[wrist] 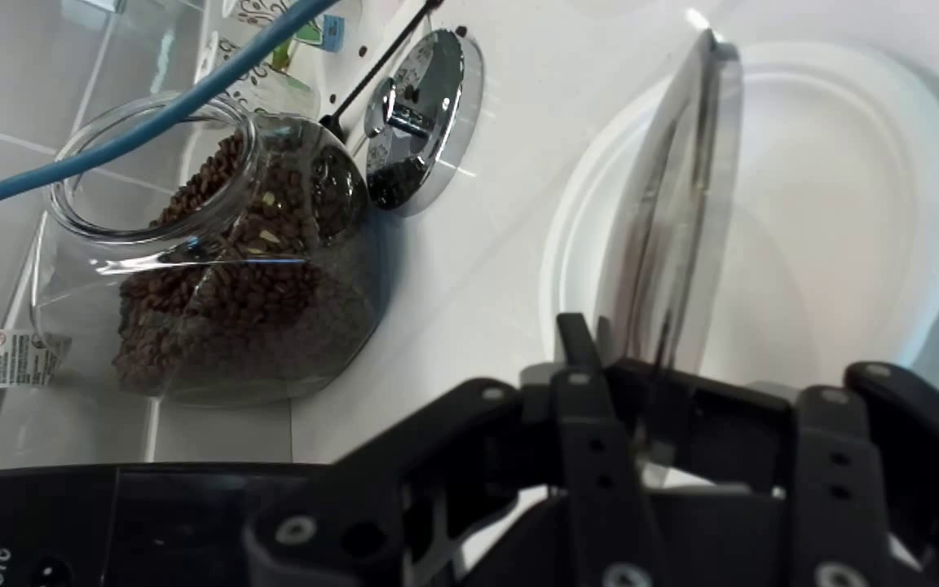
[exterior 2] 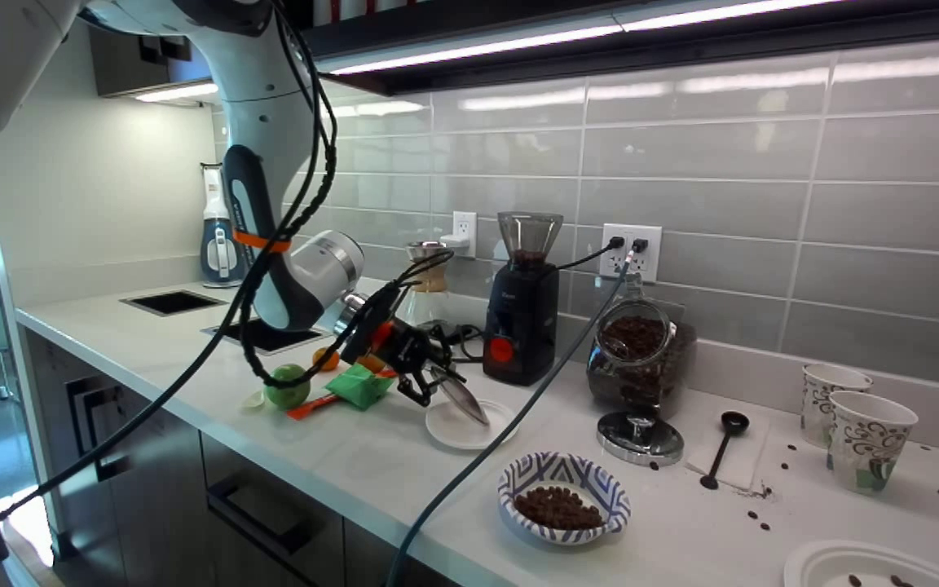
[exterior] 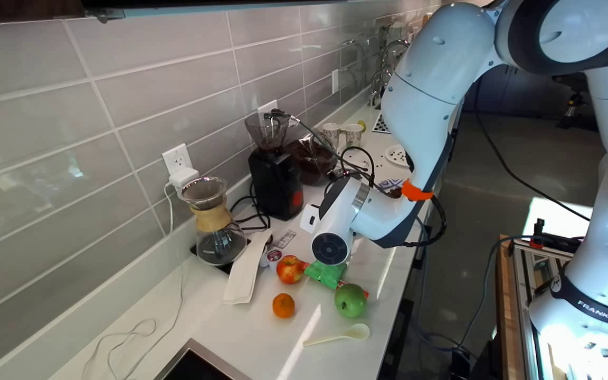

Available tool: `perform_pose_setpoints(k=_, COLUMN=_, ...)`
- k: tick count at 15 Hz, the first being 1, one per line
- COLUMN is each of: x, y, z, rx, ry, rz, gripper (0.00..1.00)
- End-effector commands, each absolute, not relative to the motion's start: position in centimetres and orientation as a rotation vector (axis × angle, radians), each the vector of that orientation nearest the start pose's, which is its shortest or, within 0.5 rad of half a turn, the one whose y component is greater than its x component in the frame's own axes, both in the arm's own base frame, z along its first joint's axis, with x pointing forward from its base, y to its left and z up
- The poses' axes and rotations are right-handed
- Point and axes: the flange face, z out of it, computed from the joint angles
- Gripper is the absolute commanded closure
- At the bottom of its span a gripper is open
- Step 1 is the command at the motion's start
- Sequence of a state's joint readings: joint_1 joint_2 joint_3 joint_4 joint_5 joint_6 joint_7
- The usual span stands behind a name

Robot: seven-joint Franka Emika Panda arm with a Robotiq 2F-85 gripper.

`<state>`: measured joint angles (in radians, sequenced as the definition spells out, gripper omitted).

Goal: Put the lid on the blender.

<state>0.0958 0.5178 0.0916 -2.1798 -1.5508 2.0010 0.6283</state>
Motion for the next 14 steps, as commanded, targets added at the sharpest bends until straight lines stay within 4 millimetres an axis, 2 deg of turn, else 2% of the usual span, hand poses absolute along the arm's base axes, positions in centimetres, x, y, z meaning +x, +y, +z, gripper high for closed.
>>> perform_pose_setpoints(k=1, x=52.4, y=4.7, z=13.7, rx=1.775, ry=0.794, rz=-0.099, gripper=0.99)
perform_pose_setpoints(k=7, x=52.7, y=6.1, z=15.5, rx=1.646, ry=0.873, rz=-0.012, gripper=0.99)
perform_pose_setpoints(k=14, x=52.4, y=8.2, z=20.8, rx=1.501, ry=0.99, rz=0.169, gripper=0.99)
